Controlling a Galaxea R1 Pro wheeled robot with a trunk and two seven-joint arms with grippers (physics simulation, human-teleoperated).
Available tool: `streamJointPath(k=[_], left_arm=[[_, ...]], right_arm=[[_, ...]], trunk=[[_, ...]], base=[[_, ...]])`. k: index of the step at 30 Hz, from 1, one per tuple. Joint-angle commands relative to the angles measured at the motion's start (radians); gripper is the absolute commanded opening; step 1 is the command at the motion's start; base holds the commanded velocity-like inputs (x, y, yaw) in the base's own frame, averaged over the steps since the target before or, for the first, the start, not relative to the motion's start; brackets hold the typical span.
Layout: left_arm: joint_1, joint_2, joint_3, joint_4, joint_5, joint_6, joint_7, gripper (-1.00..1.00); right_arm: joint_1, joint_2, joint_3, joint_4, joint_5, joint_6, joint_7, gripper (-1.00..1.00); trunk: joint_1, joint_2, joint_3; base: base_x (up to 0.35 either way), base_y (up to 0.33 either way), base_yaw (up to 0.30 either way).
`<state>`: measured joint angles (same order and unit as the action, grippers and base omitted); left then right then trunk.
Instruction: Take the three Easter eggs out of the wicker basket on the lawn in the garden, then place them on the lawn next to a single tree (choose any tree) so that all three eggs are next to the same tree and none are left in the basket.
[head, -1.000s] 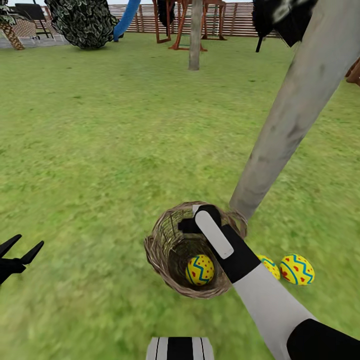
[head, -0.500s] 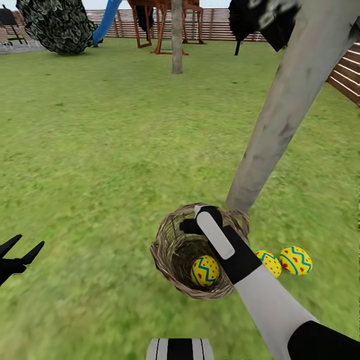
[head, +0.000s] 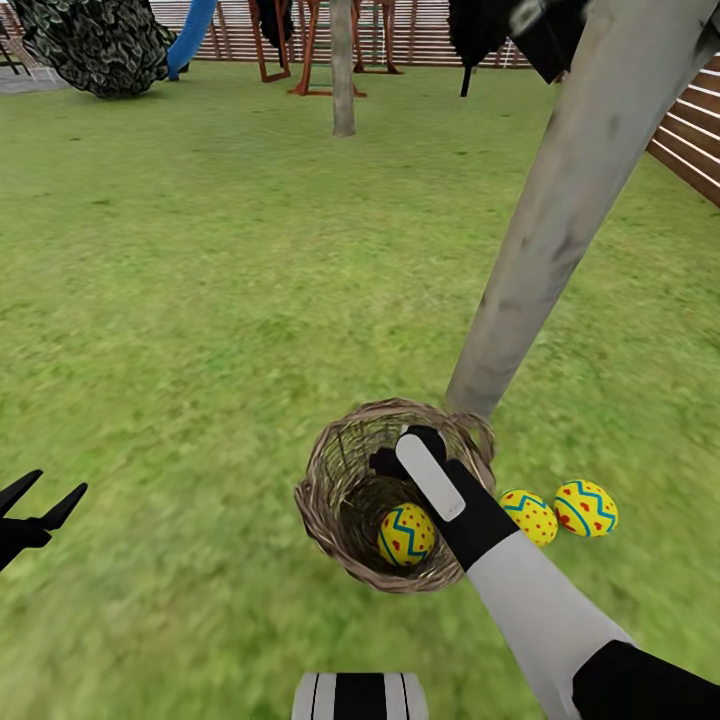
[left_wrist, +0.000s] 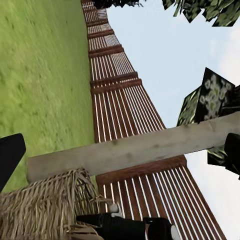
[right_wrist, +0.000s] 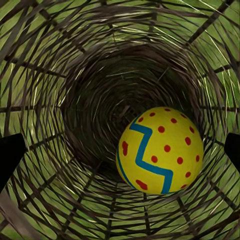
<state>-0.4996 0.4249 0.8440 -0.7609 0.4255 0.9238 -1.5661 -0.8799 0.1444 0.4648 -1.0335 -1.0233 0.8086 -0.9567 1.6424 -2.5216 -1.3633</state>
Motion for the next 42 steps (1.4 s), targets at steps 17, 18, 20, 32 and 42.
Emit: streamJointPath(k=[17, 18, 20, 32, 42], left_arm=[[-0.001, 0.000, 0.003, 0.000, -0.001, 0.011, -0.005, 1.00], [-0.001, 0.000, 0.003, 0.000, -0.001, 0.011, -0.005, 1.00], [-0.001, 0.000, 0.003, 0.000, -0.001, 0.010, -0.005, 1.00], [-0.001, 0.000, 0.002, 0.000, -0.001, 0.010, -0.005, 1.00], [-0.001, 0.001, 0.004, 0.040, 0.000, 0.010, -0.005, 1.00]], right_arm=[[0.001, 0.000, 0.001, 0.004, -0.008, 0.001, -0.009, 1.00], [0.001, 0.000, 0.001, 0.005, -0.008, 0.001, -0.009, 1.00], [0.001, 0.000, 0.001, 0.005, -0.008, 0.001, -0.010, 1.00], [-0.001, 0.002, -0.075, 0.133, -0.006, -0.014, -0.011, 1.00], [-0.001, 0.001, -0.081, 0.130, -0.006, -0.078, -0.010, 1.00]], trunk=[[0.001, -0.001, -0.012], [0.002, -0.001, -0.016], [0.003, -0.002, -0.024], [0.007, -0.004, -0.066], [0.007, -0.004, -0.066]], base=[[0.000, 0.000, 0.000], [0.000, 0.000, 0.000], [0.000, 0.000, 0.000], [0.000, 0.000, 0.000], [0.000, 0.000, 0.000]])
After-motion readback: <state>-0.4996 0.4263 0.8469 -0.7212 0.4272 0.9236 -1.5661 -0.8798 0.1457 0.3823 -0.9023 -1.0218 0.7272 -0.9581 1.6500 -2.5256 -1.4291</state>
